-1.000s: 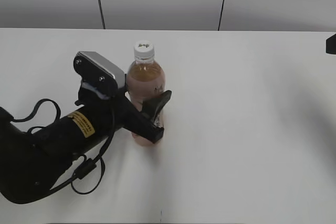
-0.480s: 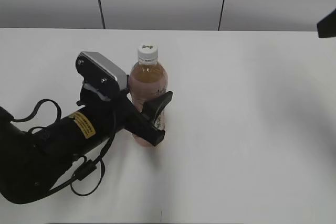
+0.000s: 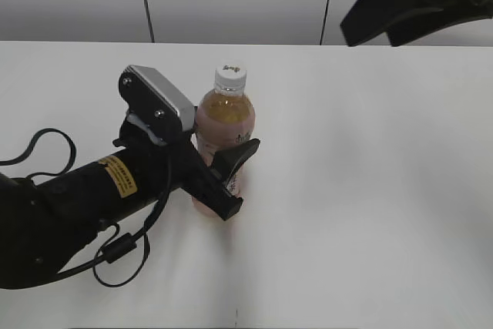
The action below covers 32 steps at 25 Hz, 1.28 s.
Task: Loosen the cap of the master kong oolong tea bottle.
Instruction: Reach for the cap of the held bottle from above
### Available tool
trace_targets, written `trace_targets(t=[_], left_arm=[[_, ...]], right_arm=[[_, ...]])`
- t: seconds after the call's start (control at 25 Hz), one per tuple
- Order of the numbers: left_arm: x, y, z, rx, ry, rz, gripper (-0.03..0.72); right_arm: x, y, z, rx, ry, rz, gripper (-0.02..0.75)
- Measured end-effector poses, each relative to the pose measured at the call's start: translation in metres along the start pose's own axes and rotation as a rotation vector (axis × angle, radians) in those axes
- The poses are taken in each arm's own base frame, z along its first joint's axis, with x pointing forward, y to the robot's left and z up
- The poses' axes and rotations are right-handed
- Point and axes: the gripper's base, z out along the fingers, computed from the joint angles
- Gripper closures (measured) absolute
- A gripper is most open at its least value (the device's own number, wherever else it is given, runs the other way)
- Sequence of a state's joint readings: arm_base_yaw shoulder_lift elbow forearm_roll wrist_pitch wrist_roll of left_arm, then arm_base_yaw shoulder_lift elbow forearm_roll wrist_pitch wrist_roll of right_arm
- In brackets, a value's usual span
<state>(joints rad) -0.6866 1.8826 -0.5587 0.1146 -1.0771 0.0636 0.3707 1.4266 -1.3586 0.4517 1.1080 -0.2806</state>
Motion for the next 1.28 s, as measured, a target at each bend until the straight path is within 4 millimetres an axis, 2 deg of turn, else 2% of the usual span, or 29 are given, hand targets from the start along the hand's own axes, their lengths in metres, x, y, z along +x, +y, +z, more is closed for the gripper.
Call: trace_targets(t=[0.24,0.44,0.8,1.04,1.28], left_arm=[[-0.001,0.000,-0.002,0.002,0.046,0.007,0.263],[-0.001,0.000,-0.002,0.002,0.051,0.009,0.261],[-0.002,0.000,-0.002,0.001,0.050,0.010,0.261],[-0.002,0.000,-0.002,0.001,0.050,0.010,0.261],[-0.002,0.000,-0.002,0.002,0.050,0.042,0.261]], right_arm=[[-0.027,0.023,0.025,-0.074,0.096,-0.019,0.256],[-0.045,0.024,0.038,-0.088,0.102,0.002,0.257],[-0.048,0.022,0.053,-0.092,0.135,0.020,0.258],[-0.049,0.021,0.054,-0.090,0.138,0.053,0.258],[-0.047,0.034,0.060,-0.105,0.158,0.038,0.258]])
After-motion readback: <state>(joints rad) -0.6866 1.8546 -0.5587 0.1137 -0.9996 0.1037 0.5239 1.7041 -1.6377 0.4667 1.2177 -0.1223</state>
